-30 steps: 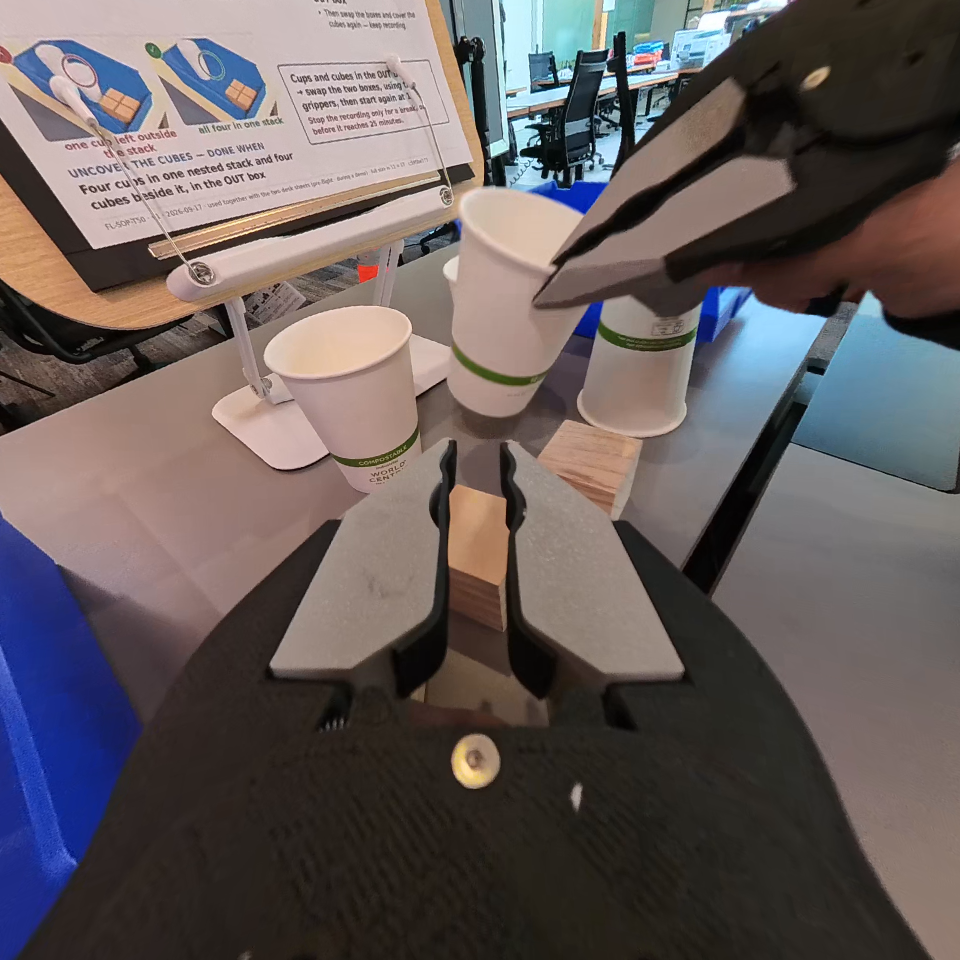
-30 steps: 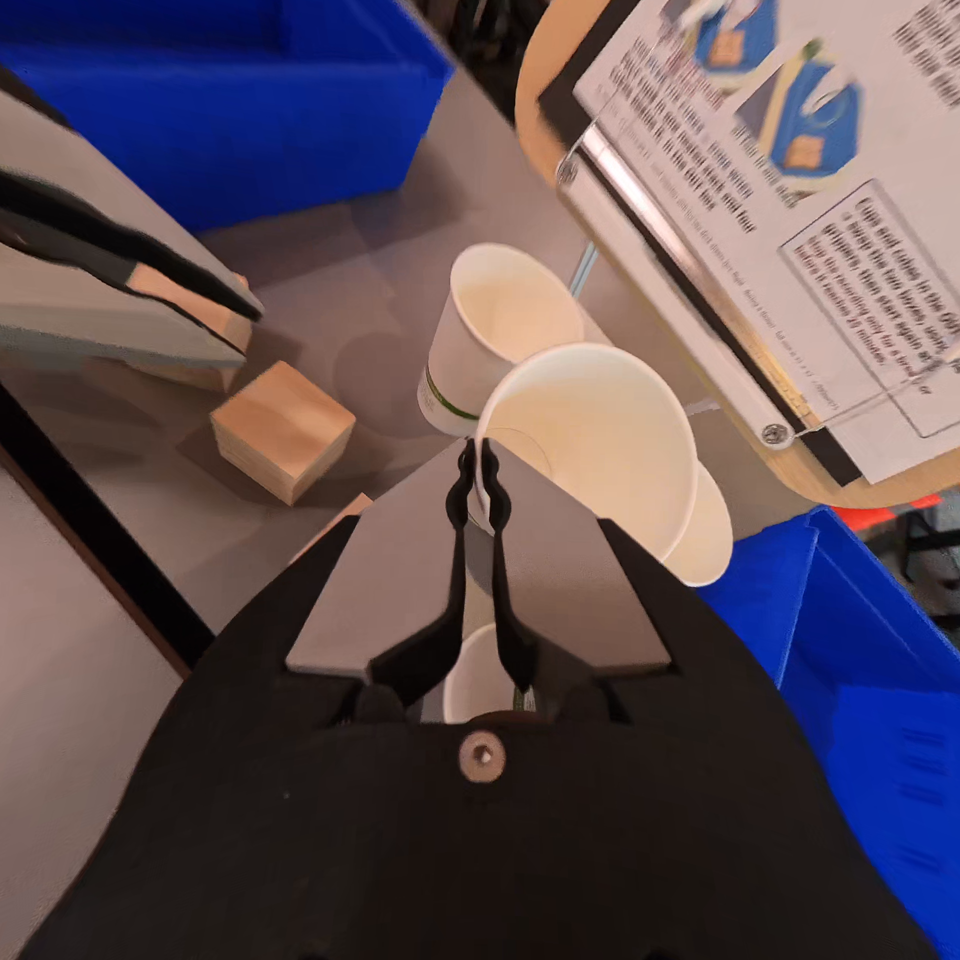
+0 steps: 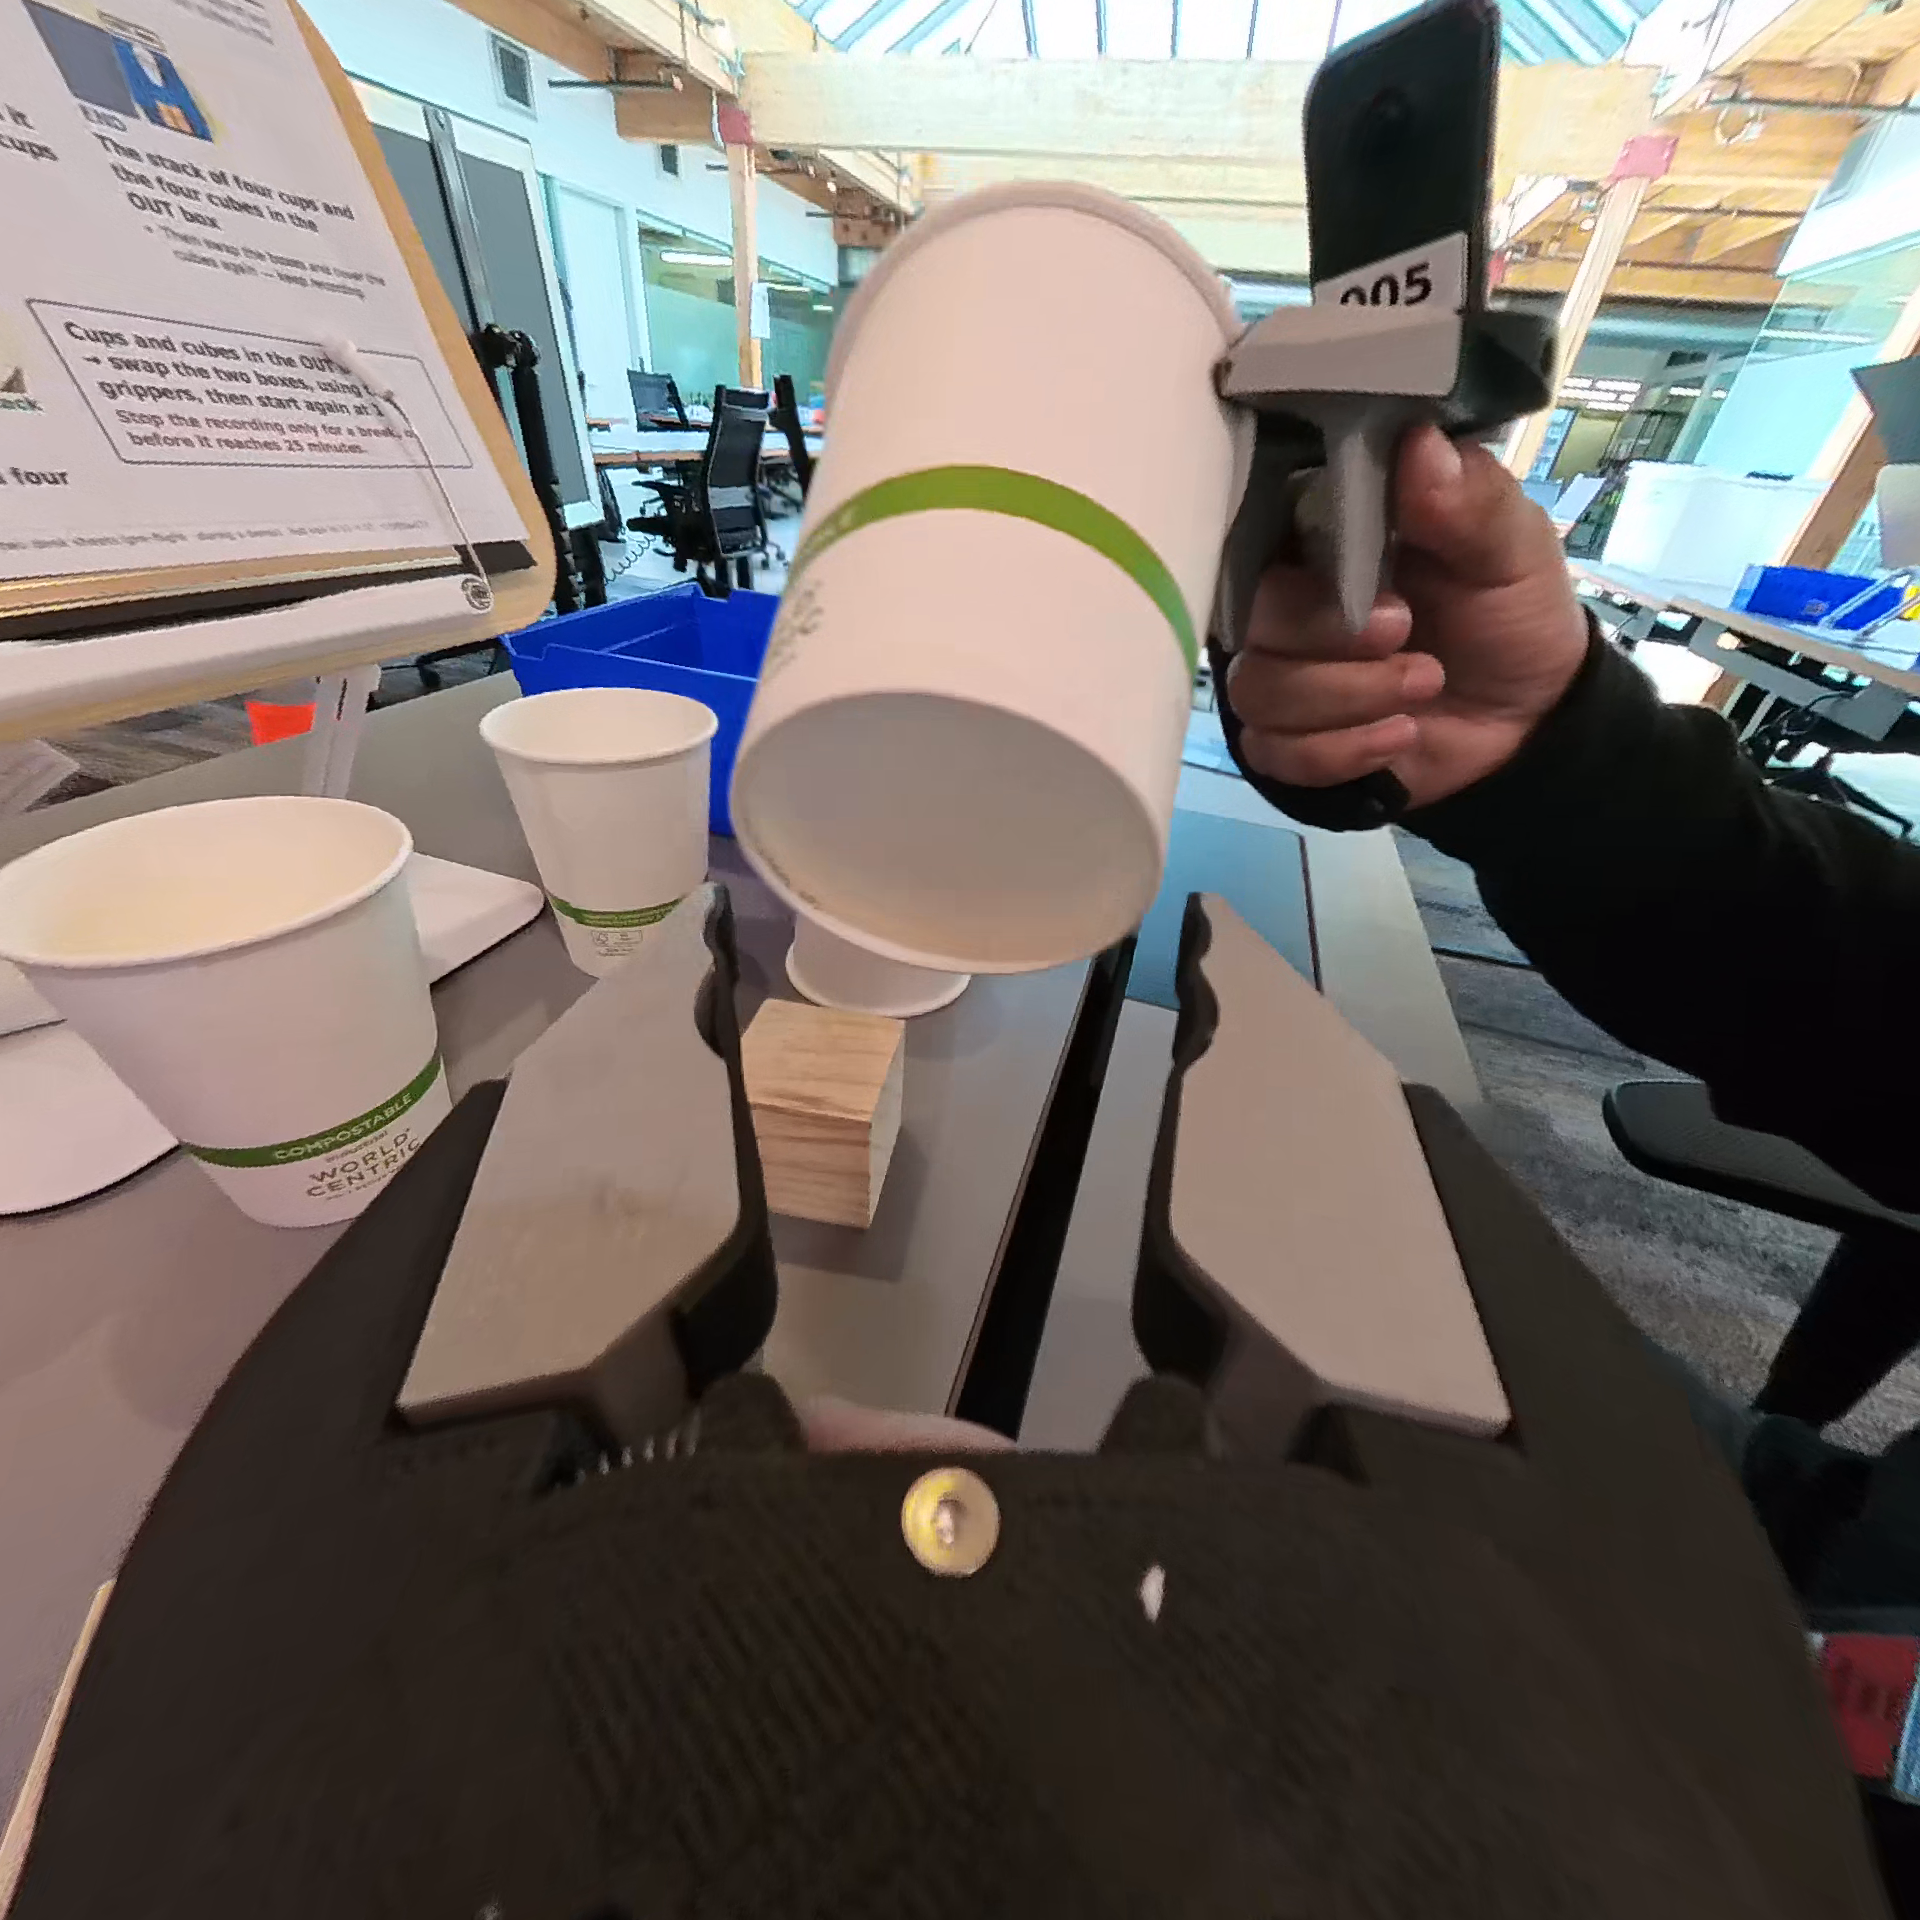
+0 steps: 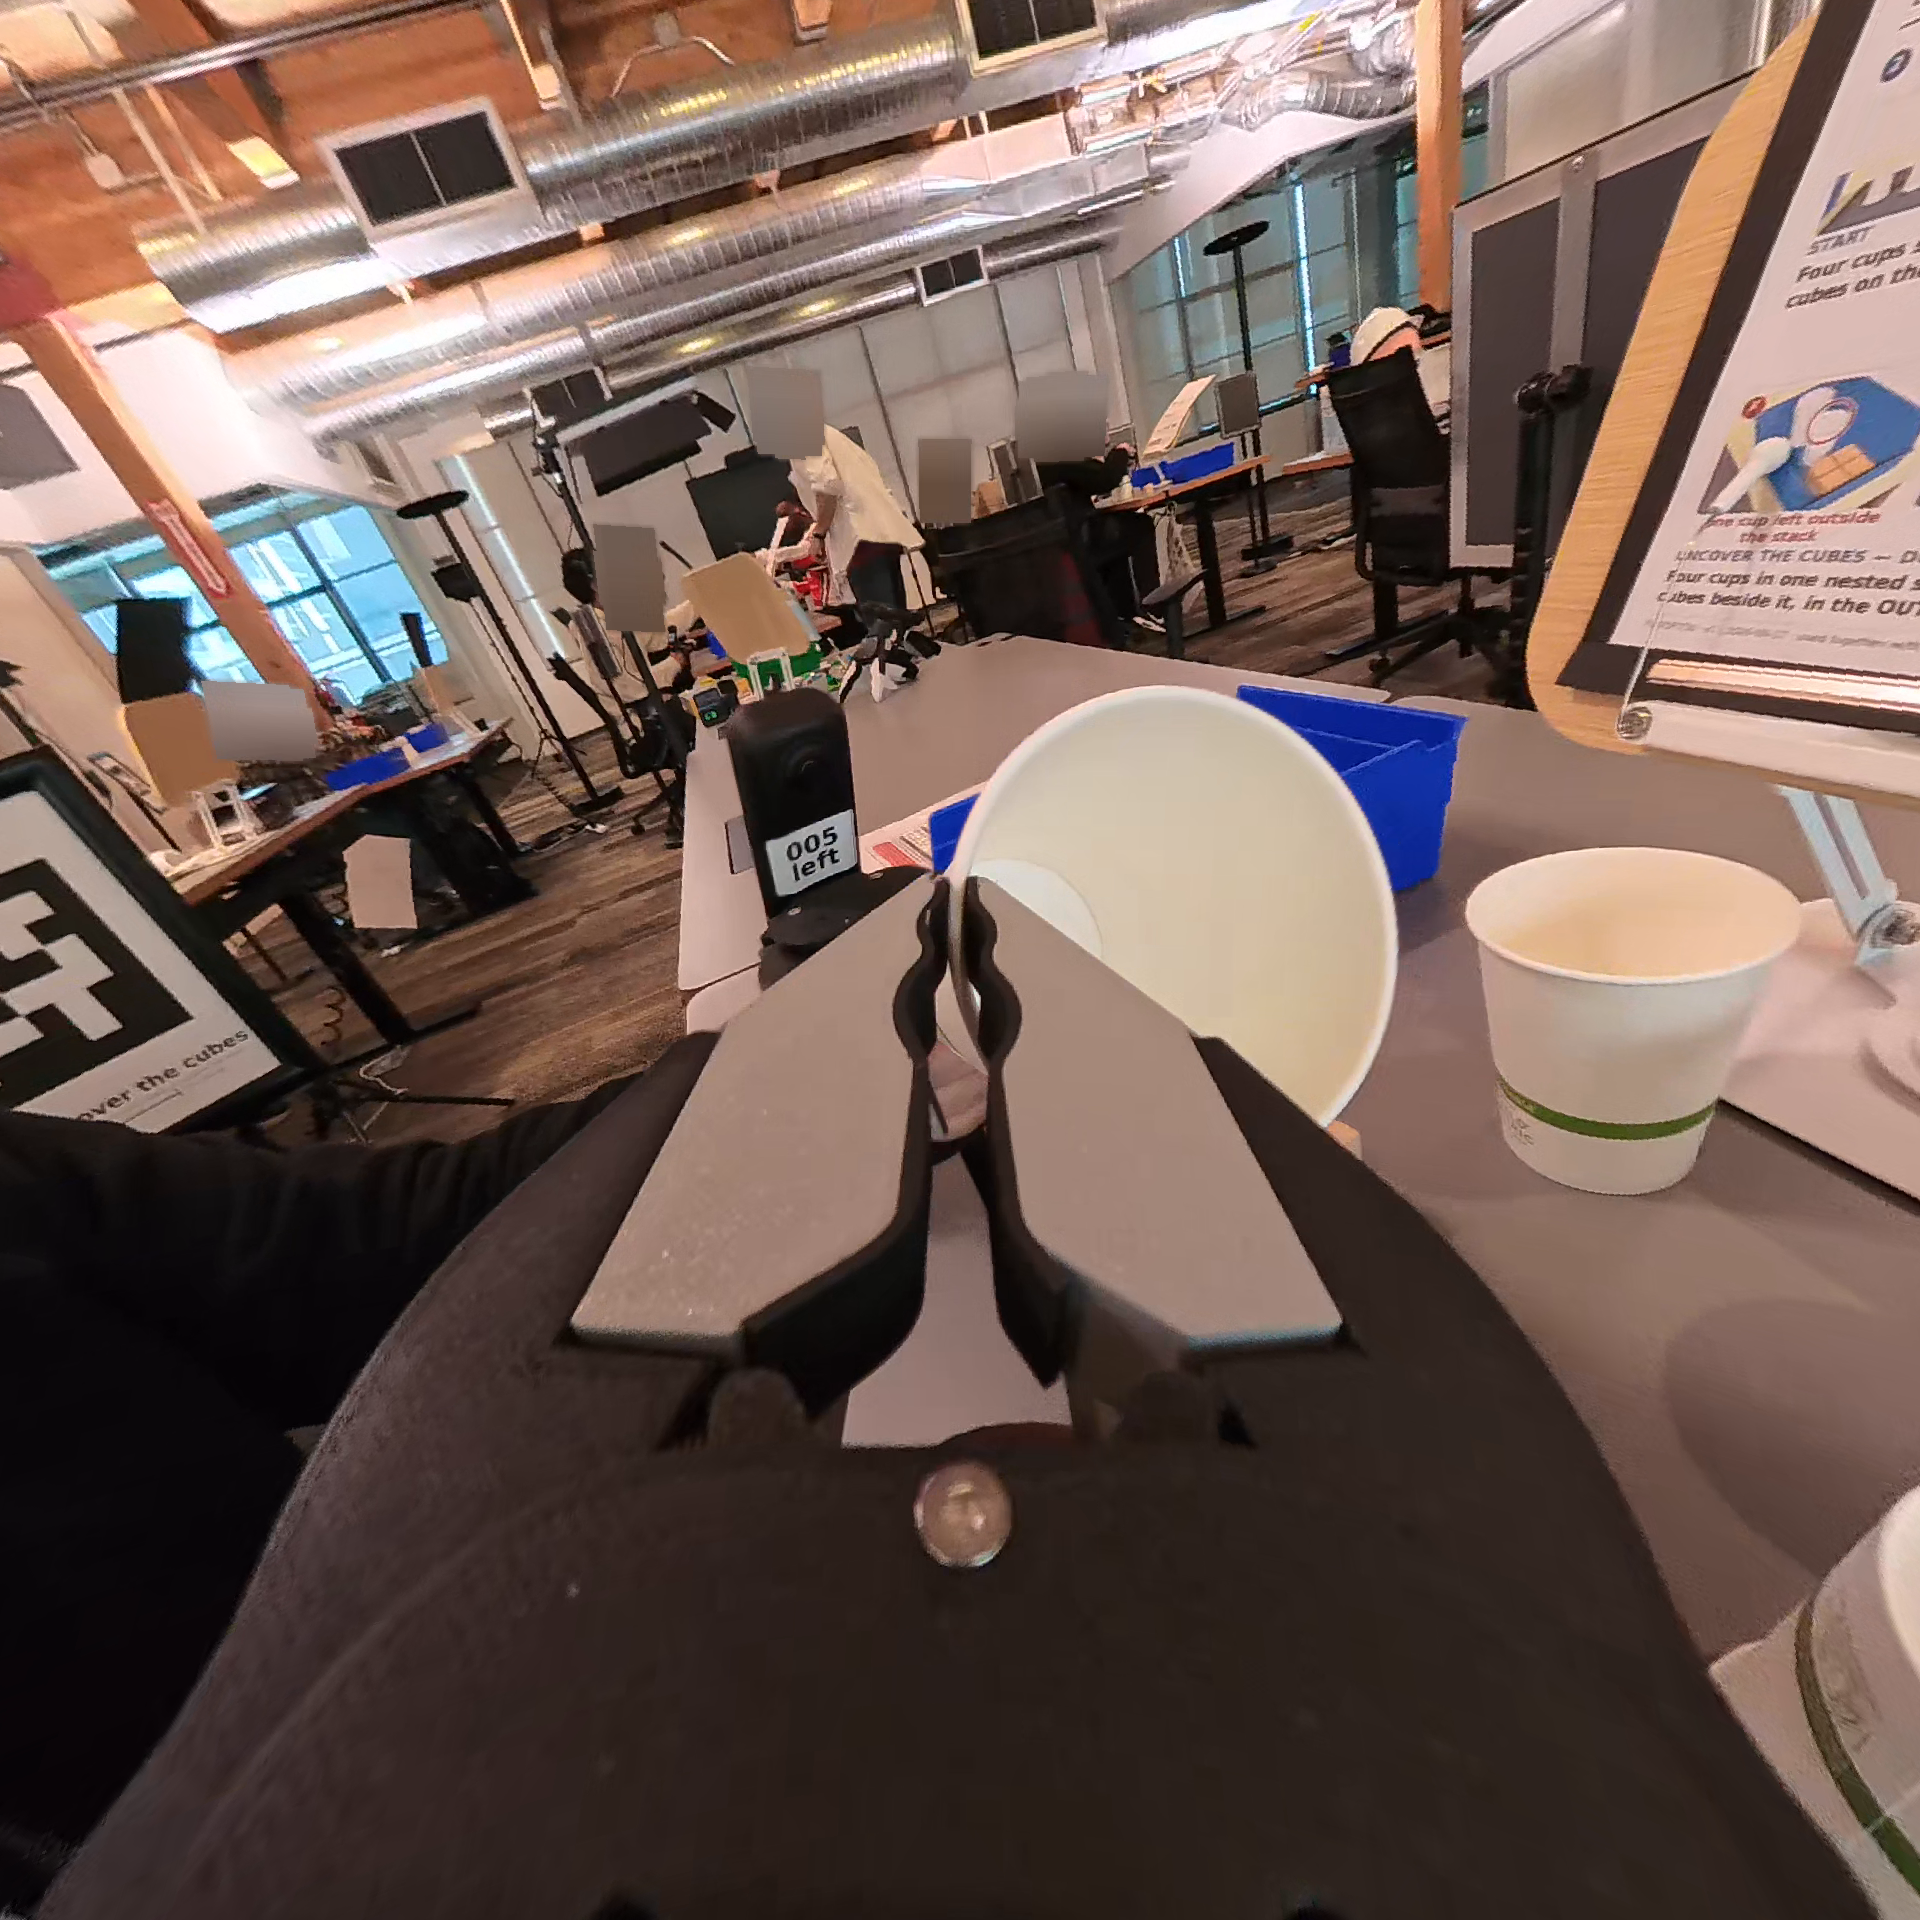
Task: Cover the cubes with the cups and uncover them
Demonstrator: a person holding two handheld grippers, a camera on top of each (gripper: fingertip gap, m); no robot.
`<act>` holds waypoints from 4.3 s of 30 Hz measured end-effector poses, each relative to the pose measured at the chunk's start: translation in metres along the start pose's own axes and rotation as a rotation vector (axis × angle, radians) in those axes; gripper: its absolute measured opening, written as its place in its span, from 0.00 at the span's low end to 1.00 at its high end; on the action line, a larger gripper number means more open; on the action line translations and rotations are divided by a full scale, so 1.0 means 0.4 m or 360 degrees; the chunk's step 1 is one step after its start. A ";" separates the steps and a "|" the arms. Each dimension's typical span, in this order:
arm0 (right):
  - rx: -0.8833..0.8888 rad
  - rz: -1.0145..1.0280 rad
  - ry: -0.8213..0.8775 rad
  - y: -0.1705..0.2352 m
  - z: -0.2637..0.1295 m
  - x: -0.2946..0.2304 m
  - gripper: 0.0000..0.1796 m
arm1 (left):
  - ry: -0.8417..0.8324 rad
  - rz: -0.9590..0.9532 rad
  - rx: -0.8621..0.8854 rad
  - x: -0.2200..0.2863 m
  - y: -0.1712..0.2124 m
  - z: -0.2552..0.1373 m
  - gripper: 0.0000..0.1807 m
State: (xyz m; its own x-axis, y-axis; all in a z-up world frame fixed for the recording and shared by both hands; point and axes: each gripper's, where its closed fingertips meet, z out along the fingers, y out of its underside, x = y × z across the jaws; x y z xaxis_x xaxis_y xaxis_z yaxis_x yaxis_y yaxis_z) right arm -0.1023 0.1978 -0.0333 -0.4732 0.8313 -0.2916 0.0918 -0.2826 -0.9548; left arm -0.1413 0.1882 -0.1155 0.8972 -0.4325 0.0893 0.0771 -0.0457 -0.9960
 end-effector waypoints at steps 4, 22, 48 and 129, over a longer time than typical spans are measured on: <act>-0.0020 0.0022 -0.0041 0.012 -0.001 -0.010 0.00 | 0.0063 -0.0061 0.0079 0.010 -0.023 -0.009 0.47; -0.0079 0.0112 -0.0142 0.064 0.000 -0.003 0.00 | 0.0061 0.0072 0.0032 0.016 -0.020 -0.015 0.42; -0.0439 -0.0502 0.0599 0.111 -0.048 0.123 0.11 | -0.0236 0.0110 -0.0089 -0.068 0.013 -0.015 0.42; 0.0045 -0.1141 0.1148 0.078 -0.003 0.241 0.07 | -0.0639 0.0140 0.0038 -0.168 -0.008 -0.053 0.42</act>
State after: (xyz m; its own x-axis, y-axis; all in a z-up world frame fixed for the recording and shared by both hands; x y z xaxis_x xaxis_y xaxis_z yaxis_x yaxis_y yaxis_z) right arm -0.1441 0.2696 -0.0911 0.2333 0.8972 0.3750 -0.0310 0.3923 -0.9193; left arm -0.2109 0.1984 -0.1180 0.9989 -0.0477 -0.0015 -0.0016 -0.0014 -1.0000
